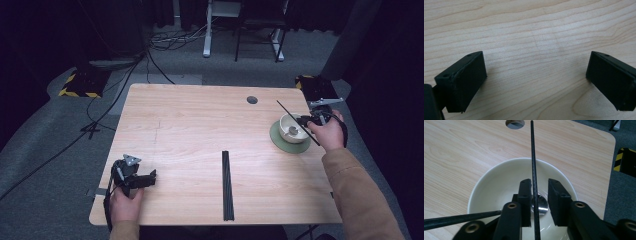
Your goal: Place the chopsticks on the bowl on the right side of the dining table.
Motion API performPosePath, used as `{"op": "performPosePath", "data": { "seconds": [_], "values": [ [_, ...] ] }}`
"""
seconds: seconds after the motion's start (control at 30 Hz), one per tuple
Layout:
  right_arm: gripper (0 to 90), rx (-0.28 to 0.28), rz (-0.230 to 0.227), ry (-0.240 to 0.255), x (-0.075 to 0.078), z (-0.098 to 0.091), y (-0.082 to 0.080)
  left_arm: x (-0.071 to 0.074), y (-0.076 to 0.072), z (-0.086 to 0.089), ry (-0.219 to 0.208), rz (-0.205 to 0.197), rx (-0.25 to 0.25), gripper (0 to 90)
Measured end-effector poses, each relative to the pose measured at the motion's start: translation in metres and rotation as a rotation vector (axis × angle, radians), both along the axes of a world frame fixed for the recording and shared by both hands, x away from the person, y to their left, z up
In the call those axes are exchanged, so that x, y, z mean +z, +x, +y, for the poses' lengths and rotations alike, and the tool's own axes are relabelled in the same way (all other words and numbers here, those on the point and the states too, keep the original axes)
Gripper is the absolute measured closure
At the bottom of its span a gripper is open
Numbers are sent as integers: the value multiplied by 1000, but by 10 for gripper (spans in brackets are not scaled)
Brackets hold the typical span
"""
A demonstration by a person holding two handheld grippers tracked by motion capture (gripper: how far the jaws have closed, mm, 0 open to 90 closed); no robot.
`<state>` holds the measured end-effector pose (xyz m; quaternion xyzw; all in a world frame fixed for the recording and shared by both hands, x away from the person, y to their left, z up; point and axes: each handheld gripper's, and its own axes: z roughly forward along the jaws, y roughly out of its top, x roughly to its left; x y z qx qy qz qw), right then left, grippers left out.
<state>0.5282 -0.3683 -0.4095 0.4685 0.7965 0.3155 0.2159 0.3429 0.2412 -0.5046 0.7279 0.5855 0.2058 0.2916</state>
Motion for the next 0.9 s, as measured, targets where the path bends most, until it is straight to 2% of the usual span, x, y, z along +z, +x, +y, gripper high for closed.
{"op": "performPosePath", "data": {
  "seconds": [0.23,0.47,0.57,0.7,0.77,0.8,0.9],
  "values": [
    [648,13,-38,17,11,1,-6,0,0,0,0,0,0,32],
    [600,53,-94,66,34,11,-28,0,1,0,5,2,-3,29],
    [585,66,-103,62,39,15,-34,0,1,0,9,-3,-2,28],
    [542,96,-117,122,52,25,-51,0,1,0,9,-2,-2,28],
    [536,101,-120,131,55,26,-54,0,1,0,7,-1,-3,28],
    [526,113,-119,158,59,30,-60,0,1,0,7,-1,-3,28],
    [512,147,-124,173,64,37,-69,0,1,0,7,-1,-3,28]
  ]
}}
